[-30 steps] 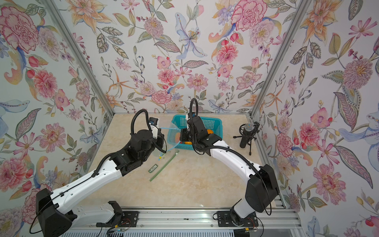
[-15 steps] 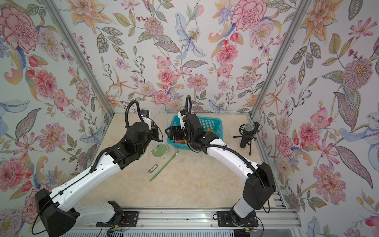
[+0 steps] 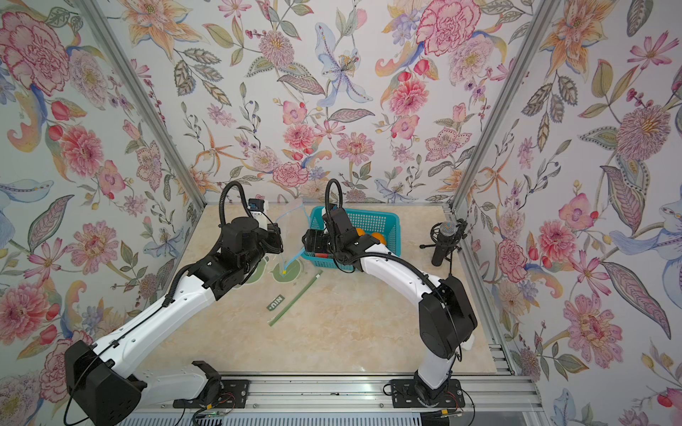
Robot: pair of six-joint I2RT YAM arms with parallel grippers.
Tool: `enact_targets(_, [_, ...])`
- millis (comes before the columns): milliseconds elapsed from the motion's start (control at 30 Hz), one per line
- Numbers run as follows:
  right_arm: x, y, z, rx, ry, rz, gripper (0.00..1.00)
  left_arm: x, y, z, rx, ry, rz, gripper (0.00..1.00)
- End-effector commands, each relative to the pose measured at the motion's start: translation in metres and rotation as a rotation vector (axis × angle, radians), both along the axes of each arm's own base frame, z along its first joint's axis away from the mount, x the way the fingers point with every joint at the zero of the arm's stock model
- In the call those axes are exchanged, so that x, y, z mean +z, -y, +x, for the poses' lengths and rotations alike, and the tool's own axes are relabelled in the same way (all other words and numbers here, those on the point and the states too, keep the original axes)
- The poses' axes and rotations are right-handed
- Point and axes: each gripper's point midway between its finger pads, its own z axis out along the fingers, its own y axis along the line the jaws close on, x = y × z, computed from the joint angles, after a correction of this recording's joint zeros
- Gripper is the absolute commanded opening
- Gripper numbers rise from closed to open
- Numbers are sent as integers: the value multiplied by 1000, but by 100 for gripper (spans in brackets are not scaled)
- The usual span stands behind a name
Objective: Place the mango in a zip-top bag and seal the zipper
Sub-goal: Open the zipper of the food storage bag, then pick up the mango from the basket.
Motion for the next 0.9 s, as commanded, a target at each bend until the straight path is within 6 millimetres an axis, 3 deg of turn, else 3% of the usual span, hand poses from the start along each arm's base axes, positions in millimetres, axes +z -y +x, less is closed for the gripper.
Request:
enact_targets(0, [-10,20,11,-68,-23,-28,79,-4,11,7,-46,-48,-36,0])
enact_targets(167, [-39,61,33,-133,-86,-83,63,-20,40,30,-112,-77,-98,0])
enact_targets(267, [-46,64,36,-76,-110,-72,59,-32,48,51,-105,-98,-95,0])
enact_targets(400, [-33,56,34,18,-85,-44,62,-51,53,78,-107,-143,-102,0])
enact_targets(533, [-18,53,27,81,-80,10,69,-54,51,93,-109,-154,-111,0])
enact_targets(700, [8,69,22,46,-34,31,72,-59,50,102,-109,-163,-112,0])
enact_targets(767, [4,86,27,-20,-43,18,72,-59,50,103,-111,-163,-120,0])
enact_targets(867, [-19,106,36,-104,-96,-36,71,-59,49,102,-110,-162,-121,0])
